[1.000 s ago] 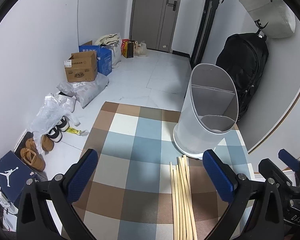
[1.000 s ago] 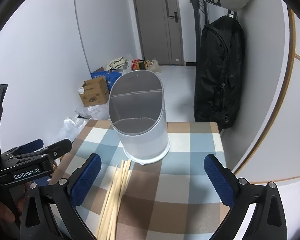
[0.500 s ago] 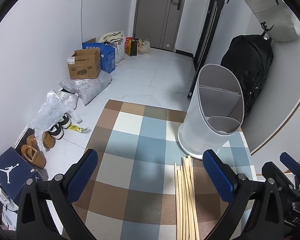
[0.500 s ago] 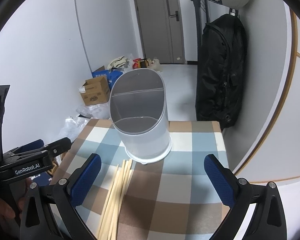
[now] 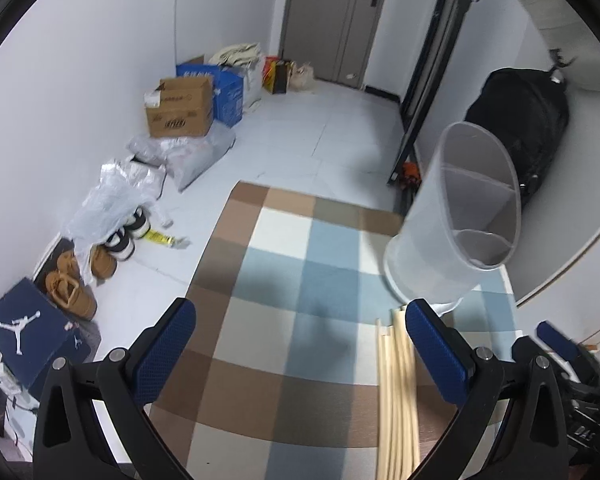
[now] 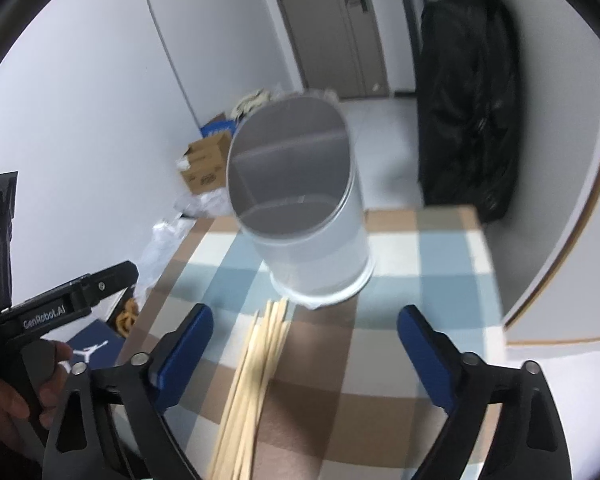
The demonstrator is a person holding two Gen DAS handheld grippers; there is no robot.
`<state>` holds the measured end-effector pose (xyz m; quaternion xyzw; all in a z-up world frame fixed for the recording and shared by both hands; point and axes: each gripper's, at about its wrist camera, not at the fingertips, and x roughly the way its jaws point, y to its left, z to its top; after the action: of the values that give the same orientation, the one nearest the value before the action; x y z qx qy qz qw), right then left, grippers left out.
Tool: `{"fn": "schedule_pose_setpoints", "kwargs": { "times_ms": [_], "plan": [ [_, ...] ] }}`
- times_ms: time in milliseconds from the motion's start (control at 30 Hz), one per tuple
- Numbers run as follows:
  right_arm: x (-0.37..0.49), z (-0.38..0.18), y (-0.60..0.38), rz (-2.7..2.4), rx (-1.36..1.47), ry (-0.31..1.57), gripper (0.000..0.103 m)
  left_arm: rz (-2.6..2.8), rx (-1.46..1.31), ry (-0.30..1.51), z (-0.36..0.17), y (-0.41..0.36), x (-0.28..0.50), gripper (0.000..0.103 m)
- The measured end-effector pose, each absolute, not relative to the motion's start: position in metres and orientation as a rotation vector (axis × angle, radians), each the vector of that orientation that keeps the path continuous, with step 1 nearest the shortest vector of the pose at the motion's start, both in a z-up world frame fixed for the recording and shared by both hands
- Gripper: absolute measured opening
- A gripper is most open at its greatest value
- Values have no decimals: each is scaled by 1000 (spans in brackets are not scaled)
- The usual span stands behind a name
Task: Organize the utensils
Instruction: 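Move the right gripper down toward the wooden sticks beside the holder, then close the right gripper on one wooden stick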
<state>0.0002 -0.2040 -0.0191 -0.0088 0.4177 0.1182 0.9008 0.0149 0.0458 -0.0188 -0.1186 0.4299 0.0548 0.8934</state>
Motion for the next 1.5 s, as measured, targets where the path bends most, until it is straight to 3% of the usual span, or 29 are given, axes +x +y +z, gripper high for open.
{"fn": "schedule_pose_setpoints", "kwargs": {
  "times_ms": [167, 233, 633, 733, 900, 1500],
  "plan": [
    [20, -56, -197, 287, 6, 1018, 69, 144, -276, 972, -35, 60, 26, 102],
    [27, -73, -190, 310, -5, 1082, 57, 152, -282, 990, -38, 64, 28, 102],
    [53, -113, -156, 310, -80, 1207, 42, 158, -288, 1077, -53, 81, 39, 102],
    [53, -116, -150, 292, -124, 1208, 23, 150, -293, 1080, -53, 82, 41, 102],
    [51, -109, -164, 279, -59, 1218, 5, 144, -288, 1067, -50, 81, 42, 102],
    [48, -91, -194, 251, 112, 1192, 6, 95, -218, 1109, -57, 55, 39, 102]
  ]
}}
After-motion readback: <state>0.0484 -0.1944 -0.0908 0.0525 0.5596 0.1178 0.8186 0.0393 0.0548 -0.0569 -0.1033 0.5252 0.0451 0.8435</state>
